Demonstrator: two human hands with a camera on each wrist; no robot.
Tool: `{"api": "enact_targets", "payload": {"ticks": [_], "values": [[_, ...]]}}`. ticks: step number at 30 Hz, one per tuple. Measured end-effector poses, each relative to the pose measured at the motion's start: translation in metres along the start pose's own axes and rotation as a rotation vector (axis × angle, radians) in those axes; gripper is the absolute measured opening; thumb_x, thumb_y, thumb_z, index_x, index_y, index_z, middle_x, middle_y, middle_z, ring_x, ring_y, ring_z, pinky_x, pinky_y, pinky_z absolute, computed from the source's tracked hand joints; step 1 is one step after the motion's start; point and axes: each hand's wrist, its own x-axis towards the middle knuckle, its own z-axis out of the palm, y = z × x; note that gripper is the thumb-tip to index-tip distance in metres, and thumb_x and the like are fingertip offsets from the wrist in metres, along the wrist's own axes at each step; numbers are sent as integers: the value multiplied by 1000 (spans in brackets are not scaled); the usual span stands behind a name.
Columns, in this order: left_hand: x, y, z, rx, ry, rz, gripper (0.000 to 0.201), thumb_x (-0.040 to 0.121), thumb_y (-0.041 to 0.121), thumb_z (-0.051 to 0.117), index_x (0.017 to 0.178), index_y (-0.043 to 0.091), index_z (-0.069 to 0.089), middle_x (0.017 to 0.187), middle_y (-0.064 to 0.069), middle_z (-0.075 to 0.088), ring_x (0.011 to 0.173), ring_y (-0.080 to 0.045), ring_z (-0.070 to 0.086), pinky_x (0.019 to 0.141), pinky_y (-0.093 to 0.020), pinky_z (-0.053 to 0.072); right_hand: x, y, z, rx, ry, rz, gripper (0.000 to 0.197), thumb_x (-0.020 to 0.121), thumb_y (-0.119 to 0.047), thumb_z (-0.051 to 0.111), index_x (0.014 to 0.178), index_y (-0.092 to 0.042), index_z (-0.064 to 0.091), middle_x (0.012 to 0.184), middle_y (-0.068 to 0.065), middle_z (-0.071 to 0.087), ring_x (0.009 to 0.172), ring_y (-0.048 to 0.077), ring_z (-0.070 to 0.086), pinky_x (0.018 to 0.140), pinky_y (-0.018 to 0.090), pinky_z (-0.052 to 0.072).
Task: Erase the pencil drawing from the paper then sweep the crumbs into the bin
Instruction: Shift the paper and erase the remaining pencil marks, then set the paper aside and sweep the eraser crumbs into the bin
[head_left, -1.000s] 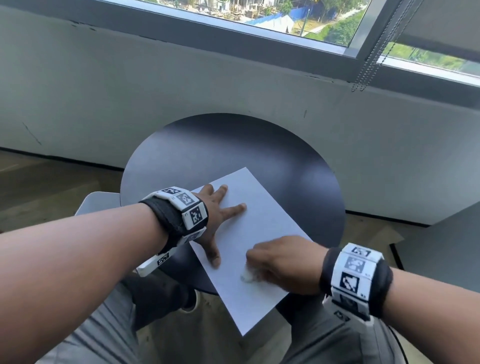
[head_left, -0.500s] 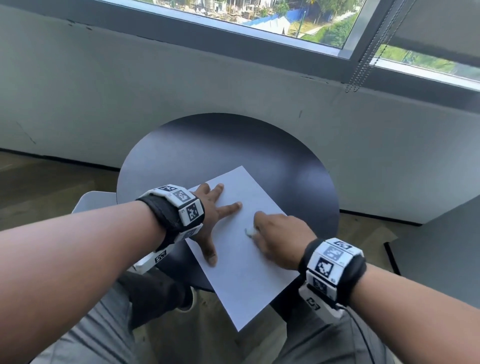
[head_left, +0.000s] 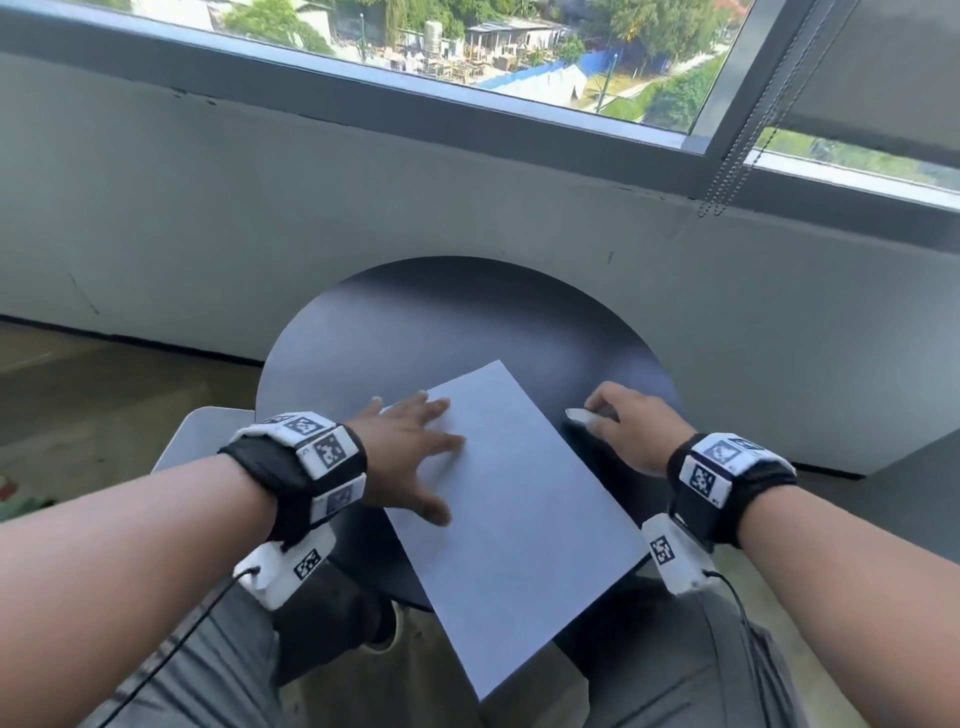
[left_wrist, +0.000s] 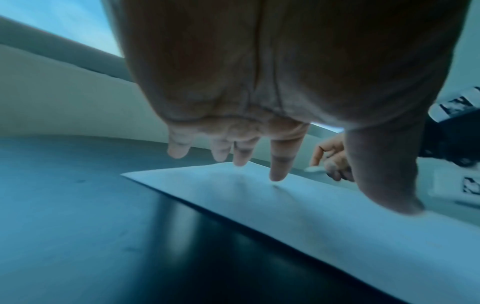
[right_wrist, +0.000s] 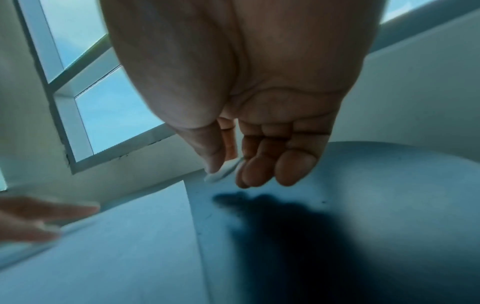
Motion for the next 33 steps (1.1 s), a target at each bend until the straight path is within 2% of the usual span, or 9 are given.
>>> {"api": "enact_targets", "payload": {"ticks": [3, 6, 13, 18, 20, 23, 25, 29, 33], "values": [[-9, -19, 2, -116, 158, -237, 92, 77, 78, 55, 151, 30, 29, 161, -5, 17, 148, -26, 17, 119, -41, 21, -7, 1, 1, -83, 84, 36, 38, 95, -52, 49, 126, -31, 47, 119, 1, 49, 109, 23, 54, 91, 37, 45], [-13, -26, 8, -22, 146, -418, 97, 67, 90, 49, 133, 19, 45, 133, -5, 40, 126, -29, 38, 103, -40, 39, -19, -5, 10, -21, 116, -7, 28, 94, -42, 52, 119, -29, 51, 115, -1, 48, 106, 22, 54, 91, 37, 45], [-15, -11, 5, -90, 115, -396, 60, 77, 66, 64, 114, 20, 57, 121, -2, 41, 119, -25, 44, 96, -39, 45, -50, -22, 32, 5, 41, -31, 13, 91, -42, 54, 98, -32, 53, 115, -4, 51, 111, 24, 47, 94, 39, 44], [-16, -17, 2, -443, 223, -404, 26, 85, 35, 68, 105, 24, 58, 114, -1, 63, 103, -23, 61, 87, -32, 50, -60, -35, 37, 51, -5, -30, 41, 91, -42, 55, 129, -26, 51, 150, -6, 36, 126, 25, 40, 101, 37, 39], [-19, -15, 0, -568, 273, -405, 31, 84, 30, 68, 113, 21, 60, 106, -3, 70, 95, -23, 66, 82, -31, 53, -59, -37, 35, 98, 3, -33, 42, 88, -41, 58, 126, -25, 51, 150, -4, 36, 122, 26, 46, 101, 36, 41], [-25, 3, 8, -359, 171, -357, 70, 80, 65, 65, 135, 27, 47, 133, -4, 51, 119, -25, 53, 96, -34, 44, -59, -42, 35, 24, -12, -34, 22, 84, -38, 58, 105, -31, 55, 141, -1, 42, 117, 27, 47, 92, 36, 43], [-27, 20, 18, -219, 117, -340, 77, 71, 76, 63, 129, 27, 49, 132, -4, 42, 120, -26, 45, 95, -36, 41, -64, -44, 44, -109, -33, -36, 30, 86, -35, 54, 116, -27, 54, 136, 1, 38, 119, 28, 39, 95, 39, 43], [-25, 34, 30, -175, 145, -363, 69, 75, 65, 66, 128, 23, 51, 130, -5, 37, 123, -28, 39, 101, -35, 40, -70, -50, 61, -177, 49, -3, 33, 95, -31, 44, 126, -20, 44, 133, 7, 33, 116, 31, 36, 89, 40, 45], [-24, 28, 24, -326, 163, -320, 42, 85, 41, 67, 122, 23, 56, 130, -3, 52, 119, -24, 53, 94, -30, 45, -65, -54, 62, -122, 31, 31, 36, 94, -34, 46, 127, -21, 42, 137, 9, 32, 118, 33, 38, 90, 41, 42]]}}
